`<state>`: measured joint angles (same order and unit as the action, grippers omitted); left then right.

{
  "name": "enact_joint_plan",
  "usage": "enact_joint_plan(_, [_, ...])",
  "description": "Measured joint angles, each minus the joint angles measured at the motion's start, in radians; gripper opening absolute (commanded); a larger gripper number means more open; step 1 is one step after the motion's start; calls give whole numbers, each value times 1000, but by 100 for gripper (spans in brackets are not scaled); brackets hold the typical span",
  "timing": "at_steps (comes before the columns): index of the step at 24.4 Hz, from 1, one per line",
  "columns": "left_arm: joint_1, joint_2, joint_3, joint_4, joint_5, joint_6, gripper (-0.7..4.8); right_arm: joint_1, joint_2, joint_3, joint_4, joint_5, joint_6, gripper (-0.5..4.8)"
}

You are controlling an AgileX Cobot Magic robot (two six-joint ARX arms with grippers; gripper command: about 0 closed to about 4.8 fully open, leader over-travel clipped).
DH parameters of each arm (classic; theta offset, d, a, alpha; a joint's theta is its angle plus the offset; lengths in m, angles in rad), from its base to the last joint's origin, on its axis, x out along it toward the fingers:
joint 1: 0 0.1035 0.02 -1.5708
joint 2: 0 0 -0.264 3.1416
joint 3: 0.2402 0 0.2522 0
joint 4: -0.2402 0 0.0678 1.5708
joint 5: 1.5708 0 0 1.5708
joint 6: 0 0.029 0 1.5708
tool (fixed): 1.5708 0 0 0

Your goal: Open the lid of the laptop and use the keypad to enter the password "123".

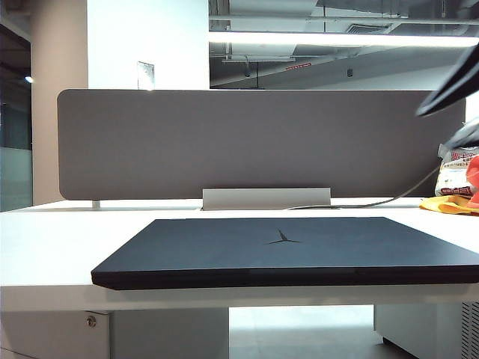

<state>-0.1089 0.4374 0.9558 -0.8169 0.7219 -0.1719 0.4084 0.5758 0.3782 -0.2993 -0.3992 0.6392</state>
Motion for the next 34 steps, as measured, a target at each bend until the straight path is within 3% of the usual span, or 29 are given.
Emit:
enact_joint_plan(3, [0, 2, 6, -15, 16, 0, -6, 86, 112, 0, 84, 4, 30, 192])
enact_joint_plan(9, [0, 4, 55, -37, 60, 9, -6, 184, 323, 2, 327, 5, 135, 308])
enact_joint_plan(20, [0, 65, 138, -159, 53, 88, -6, 188, 665, 1, 579, -17, 264, 334])
enact_joint_plan(28, [0, 72, 138, -170, 19, 112, -6, 188, 772, 1, 690, -5, 349, 332])
enact_joint_plan(34, [0, 95, 138, -175, 18, 130, -6, 221, 821, -14, 749, 22, 480, 310])
